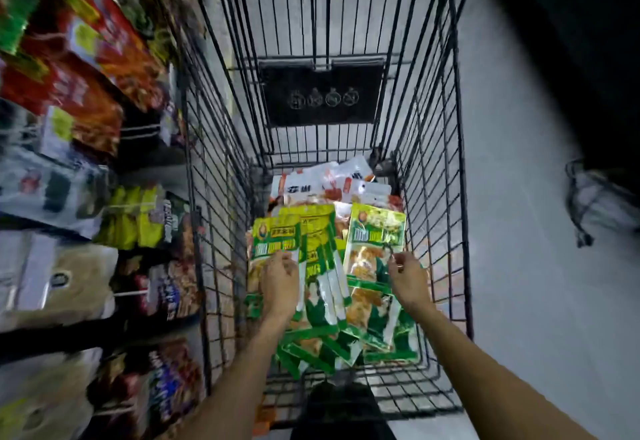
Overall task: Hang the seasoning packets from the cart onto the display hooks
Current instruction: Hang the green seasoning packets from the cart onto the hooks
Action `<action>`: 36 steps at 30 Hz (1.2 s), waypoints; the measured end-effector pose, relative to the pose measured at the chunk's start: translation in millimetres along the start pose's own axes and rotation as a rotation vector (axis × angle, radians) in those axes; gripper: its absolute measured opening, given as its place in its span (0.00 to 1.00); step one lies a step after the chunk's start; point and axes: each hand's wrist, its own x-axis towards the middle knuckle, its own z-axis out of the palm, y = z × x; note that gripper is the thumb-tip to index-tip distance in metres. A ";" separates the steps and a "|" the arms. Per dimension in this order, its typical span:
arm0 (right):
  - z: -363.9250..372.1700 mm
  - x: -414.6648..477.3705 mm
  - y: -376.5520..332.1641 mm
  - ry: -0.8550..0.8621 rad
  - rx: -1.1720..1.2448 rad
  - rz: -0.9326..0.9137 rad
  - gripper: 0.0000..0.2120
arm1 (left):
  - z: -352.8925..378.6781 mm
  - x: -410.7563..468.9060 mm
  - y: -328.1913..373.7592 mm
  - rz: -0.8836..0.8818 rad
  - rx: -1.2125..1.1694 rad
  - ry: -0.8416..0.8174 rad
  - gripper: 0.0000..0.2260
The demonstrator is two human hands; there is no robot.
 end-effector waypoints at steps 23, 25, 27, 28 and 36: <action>41.8 40.2 5.1 0.109 0.064 0.349 0.36 | 19.7 37.2 -55.3 -0.234 0.049 0.030 0.23; 42.2 42.1 5.2 0.096 0.177 0.390 0.33 | 16.8 39.6 -57.9 -0.265 0.016 0.014 0.22; 42.3 41.1 6.3 0.063 0.256 0.413 0.26 | 16.0 42.2 -58.9 -0.295 0.049 -0.022 0.23; 42.5 39.8 7.0 0.050 0.312 0.417 0.22 | 16.5 43.8 -58.5 -0.298 0.071 -0.043 0.24; 36.9 27.5 8.9 -0.067 0.686 0.380 0.09 | 17.2 37.7 -39.9 -0.351 0.049 0.115 0.40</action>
